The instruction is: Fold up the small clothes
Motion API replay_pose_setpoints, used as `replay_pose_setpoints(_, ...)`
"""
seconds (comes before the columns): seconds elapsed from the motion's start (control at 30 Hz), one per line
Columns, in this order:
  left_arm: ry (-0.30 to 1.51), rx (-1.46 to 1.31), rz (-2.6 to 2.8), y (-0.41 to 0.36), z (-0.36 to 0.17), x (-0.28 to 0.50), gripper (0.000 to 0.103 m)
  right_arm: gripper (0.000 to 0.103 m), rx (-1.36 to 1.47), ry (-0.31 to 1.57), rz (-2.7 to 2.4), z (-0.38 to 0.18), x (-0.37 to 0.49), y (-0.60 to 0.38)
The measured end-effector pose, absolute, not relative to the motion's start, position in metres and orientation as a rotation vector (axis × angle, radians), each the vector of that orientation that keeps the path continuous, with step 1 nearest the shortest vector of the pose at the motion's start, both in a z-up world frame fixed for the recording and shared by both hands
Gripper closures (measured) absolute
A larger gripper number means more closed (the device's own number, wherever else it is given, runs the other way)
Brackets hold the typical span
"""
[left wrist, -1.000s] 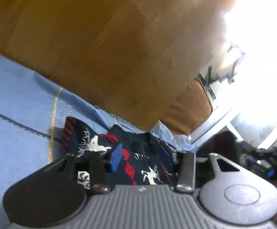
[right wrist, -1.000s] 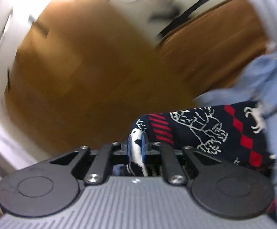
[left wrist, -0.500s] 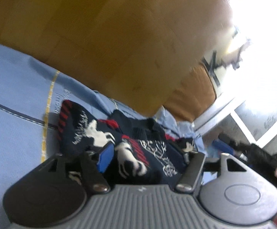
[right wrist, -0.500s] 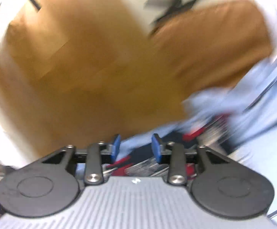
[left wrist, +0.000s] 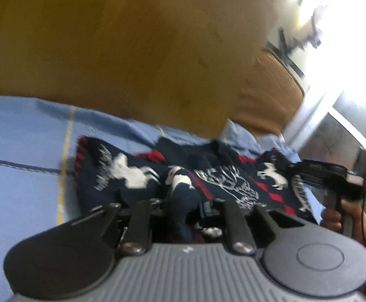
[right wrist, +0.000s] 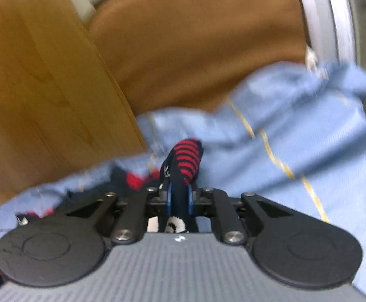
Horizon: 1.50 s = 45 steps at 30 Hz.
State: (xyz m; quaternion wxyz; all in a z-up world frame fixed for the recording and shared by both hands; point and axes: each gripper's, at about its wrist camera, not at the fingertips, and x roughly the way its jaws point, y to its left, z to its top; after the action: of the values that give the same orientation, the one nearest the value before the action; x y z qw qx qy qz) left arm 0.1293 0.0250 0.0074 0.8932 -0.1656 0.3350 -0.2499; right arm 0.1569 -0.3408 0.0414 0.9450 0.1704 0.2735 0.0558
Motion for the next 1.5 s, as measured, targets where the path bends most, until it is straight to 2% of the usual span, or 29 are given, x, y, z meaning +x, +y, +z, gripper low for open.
replay_pose_setpoints(0.1,0.756,-0.353,-0.496,0.025,-0.006,0.14,0.088,0.088,0.334,0.615,0.043,0.032,0.167,-0.34)
replay_pose_setpoints(0.13,0.751,-0.344,-0.497,0.024,-0.008,0.14,0.088,0.083,0.32,0.656,0.016,0.022,0.172,-0.339)
replay_pose_setpoints(0.2,0.74,-0.32,-0.49,0.021,-0.006,0.14,0.085,0.081,0.326,0.634,0.019,0.02,0.17,-0.34)
replay_pose_setpoints(0.27,0.734,-0.303,-0.48,0.02,-0.006,0.139,0.083,0.065,0.319,0.647,0.014,0.024,0.168,-0.34)
replay_pose_setpoints(0.3,0.735,-0.306,-0.481,0.021,-0.006,0.139,0.083,0.053,0.302,0.658,-0.006,0.026,0.168,-0.341)
replay_pose_setpoints(0.33,0.737,-0.31,-0.482,0.023,-0.006,0.139,0.082,0.051,0.297,0.661,-0.021,0.028,0.165,-0.343)
replay_pose_setpoints(0.47,0.752,-0.36,-0.504,0.026,-0.006,0.142,0.071,0.051,0.332,0.613,0.011,0.047,0.125,-0.356)
replay_pose_setpoints(0.6,0.755,-0.509,-0.564,0.041,-0.006,0.145,0.049,0.051,0.22,0.582,0.123,0.066,0.091,-0.323)
replay_pose_setpoints(0.7,0.723,-0.632,-0.582,0.06,-0.005,0.146,0.046,0.051,0.066,0.555,0.282,0.073,0.07,-0.265)
replay_pose_setpoints(0.77,0.704,-0.699,-0.567,0.074,-0.006,0.148,0.046,0.052,-0.009,0.57,0.423,0.07,0.058,-0.224)
replay_pose_setpoints(0.97,0.7,-0.787,-0.516,0.095,-0.01,0.156,0.046,0.05,0.055,0.683,0.616,0.046,0.054,-0.155)
replay_pose_setpoints(1.07,0.698,-0.797,-0.51,0.096,-0.011,0.158,0.046,0.051,-0.021,0.636,0.599,0.04,0.049,-0.134)
replay_pose_setpoints(1.3,0.688,-0.818,-0.469,0.107,-0.013,0.158,0.046,0.052,-0.527,0.431,0.568,0.06,0.042,-0.08)
replay_pose_setpoints(1.5,0.671,-0.87,-0.437,0.122,-0.013,0.161,0.046,0.053,-1.052,0.426,0.604,0.042,0.069,-0.054)
